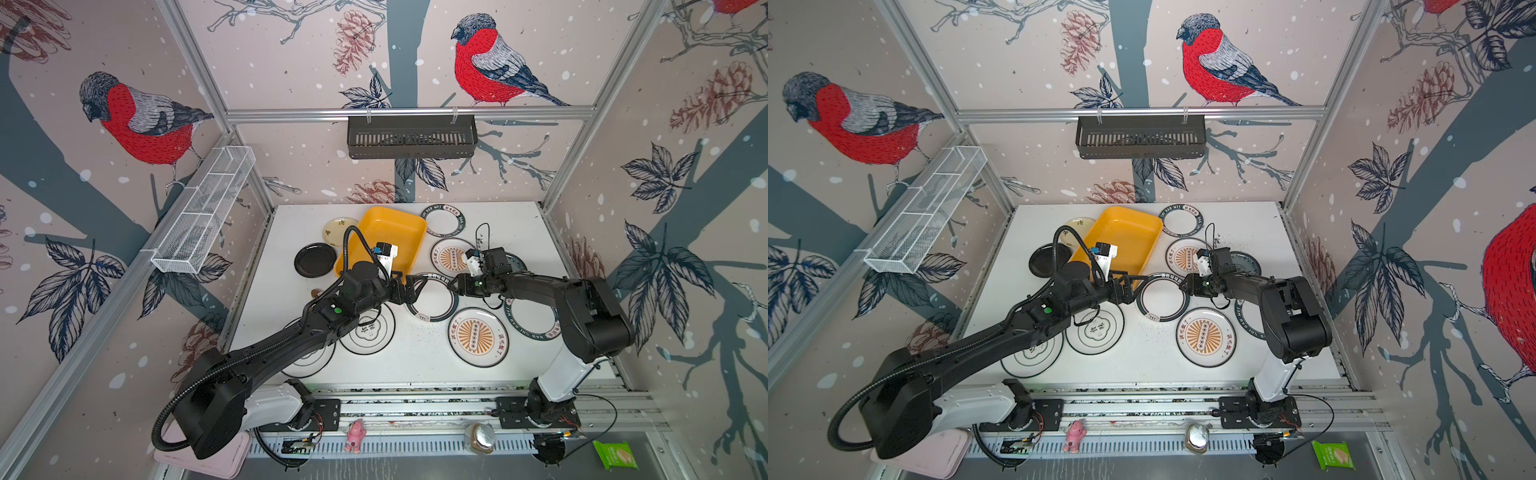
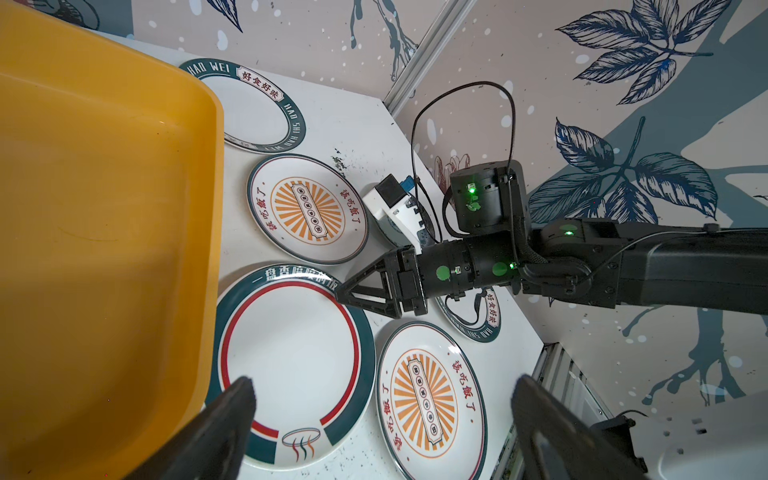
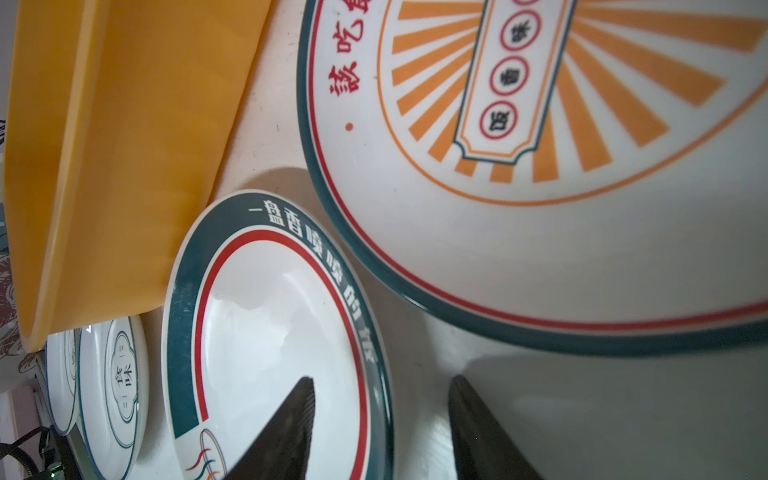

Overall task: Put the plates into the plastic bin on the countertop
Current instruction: 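Grasp the rim of the green-rimmed white plate with the right gripper, then lift the plate upright with the right gripper toward the left gripper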

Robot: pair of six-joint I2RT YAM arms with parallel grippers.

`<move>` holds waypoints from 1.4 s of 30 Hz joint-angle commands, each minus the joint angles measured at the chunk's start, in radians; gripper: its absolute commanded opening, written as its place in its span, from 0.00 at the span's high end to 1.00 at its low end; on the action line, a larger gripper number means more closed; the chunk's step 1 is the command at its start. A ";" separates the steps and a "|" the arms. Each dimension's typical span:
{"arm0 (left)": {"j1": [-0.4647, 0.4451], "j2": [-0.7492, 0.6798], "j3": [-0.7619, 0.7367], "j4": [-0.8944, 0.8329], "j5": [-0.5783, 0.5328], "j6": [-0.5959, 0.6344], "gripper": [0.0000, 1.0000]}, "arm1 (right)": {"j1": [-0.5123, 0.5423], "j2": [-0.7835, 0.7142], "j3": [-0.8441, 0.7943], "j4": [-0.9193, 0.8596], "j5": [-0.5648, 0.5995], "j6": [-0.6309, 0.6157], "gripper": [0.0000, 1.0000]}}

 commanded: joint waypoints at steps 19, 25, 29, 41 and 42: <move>0.011 -0.037 -0.012 -0.037 -0.113 -0.046 0.04 | 0.014 0.012 0.044 -0.058 0.007 -0.062 0.97; 0.029 -0.042 -0.011 -0.041 -0.104 -0.065 0.04 | 0.013 -0.046 0.093 -0.123 -0.007 -0.044 0.98; 0.047 -0.043 -0.007 -0.031 -0.086 -0.067 0.04 | 0.008 -0.121 0.102 -0.174 0.042 -0.013 0.99; 0.148 0.104 0.201 -0.149 0.182 0.049 0.04 | -0.031 -0.463 0.039 -0.028 0.106 0.236 1.00; 0.150 0.120 0.232 -0.185 0.187 0.077 0.04 | -0.034 -0.477 0.040 -0.019 0.098 0.245 0.99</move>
